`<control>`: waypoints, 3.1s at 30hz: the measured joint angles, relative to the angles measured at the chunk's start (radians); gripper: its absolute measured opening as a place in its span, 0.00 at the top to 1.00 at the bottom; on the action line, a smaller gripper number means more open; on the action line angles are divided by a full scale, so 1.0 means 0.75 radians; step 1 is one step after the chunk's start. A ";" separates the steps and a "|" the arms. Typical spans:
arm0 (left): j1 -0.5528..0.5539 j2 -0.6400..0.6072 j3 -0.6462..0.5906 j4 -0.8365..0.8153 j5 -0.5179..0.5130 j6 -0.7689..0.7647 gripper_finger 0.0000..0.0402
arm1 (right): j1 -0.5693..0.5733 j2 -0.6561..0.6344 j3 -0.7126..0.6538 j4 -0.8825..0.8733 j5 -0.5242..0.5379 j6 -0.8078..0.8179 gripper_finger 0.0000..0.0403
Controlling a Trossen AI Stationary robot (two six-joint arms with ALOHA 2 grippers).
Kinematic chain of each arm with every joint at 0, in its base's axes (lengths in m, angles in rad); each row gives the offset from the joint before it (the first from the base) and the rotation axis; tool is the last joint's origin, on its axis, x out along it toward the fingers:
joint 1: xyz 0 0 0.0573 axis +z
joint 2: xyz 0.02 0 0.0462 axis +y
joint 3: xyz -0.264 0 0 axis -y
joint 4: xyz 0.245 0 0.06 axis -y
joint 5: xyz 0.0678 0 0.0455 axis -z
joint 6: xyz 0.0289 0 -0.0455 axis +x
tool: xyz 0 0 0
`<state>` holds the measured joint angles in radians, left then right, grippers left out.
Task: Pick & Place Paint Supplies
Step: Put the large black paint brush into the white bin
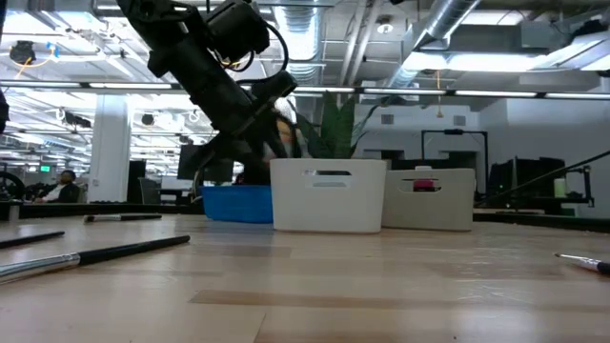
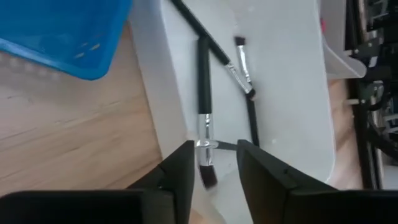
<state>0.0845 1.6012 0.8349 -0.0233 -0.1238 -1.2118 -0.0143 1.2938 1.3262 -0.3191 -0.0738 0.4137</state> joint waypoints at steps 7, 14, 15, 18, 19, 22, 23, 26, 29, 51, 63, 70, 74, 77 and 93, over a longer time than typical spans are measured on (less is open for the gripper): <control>0.002 0.000 0.000 0.000 -0.001 0.010 0.64 | 0.000 0.000 0.000 -0.030 -0.003 -0.018 0.57; 0.002 0.000 0.000 -0.002 -0.002 0.011 0.64 | 0.000 0.000 0.000 -0.030 -0.006 -0.029 0.57; 0.002 0.000 0.000 -0.003 -0.002 0.011 0.64 | 0.000 0.000 0.000 -0.030 -0.006 -0.029 0.57; 0.002 0.000 0.000 -0.003 -0.002 0.011 0.64 | 0.000 0.000 0.000 -0.030 -0.006 -0.029 0.57; 0.002 0.000 0.000 -0.005 -0.002 0.011 0.64 | 0.000 0.000 0.000 -0.030 -0.006 -0.029 0.57; 0.002 0.000 0.000 -0.022 -0.003 0.013 0.64 | 0.000 0.000 0.000 -0.033 -0.007 -0.033 0.57; 0.002 0.000 0.000 -0.034 -0.003 0.014 0.64 | 0.000 0.000 0.000 -0.033 -0.007 -0.033 0.57; 0.002 0.000 0.000 -0.065 -0.027 0.014 0.64 | 0.000 0.000 0.000 -0.033 -0.007 -0.033 0.57; 0.002 0.000 0.000 -0.046 -0.037 0.014 0.64 | 0.000 0.000 0.000 -0.034 -0.008 -0.037 0.57; 0.011 0.026 0.003 0.155 -0.038 0.004 0.64 | 0.000 0.000 0.001 -0.063 -0.010 -0.042 0.57; 0.011 0.029 0.001 0.342 -0.196 0.110 0.64 | 0.003 0.000 0.001 -0.063 -0.011 -0.064 0.57; 0.011 -0.001 0.002 0.523 -0.251 0.303 0.64 | 0.003 0.000 0.001 -0.063 -0.011 -0.064 0.57; -0.007 -0.082 -0.001 0.480 -0.209 0.521 0.64 | 0.001 0.000 0.001 -0.063 -0.011 -0.068 0.57; -0.029 -0.174 -0.001 0.375 -0.210 0.709 0.64 | -0.003 0.000 0.001 -0.062 -0.010 -0.072 0.57; -0.146 -0.602 0.001 -0.387 -0.213 0.951 0.64 | -0.070 0.000 0.001 -0.031 0.000 -0.073 0.57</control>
<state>-0.0248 1.1497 0.8356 -0.3137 -0.2833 -0.4986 -0.0670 1.2938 1.3266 -0.3425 -0.0735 0.3588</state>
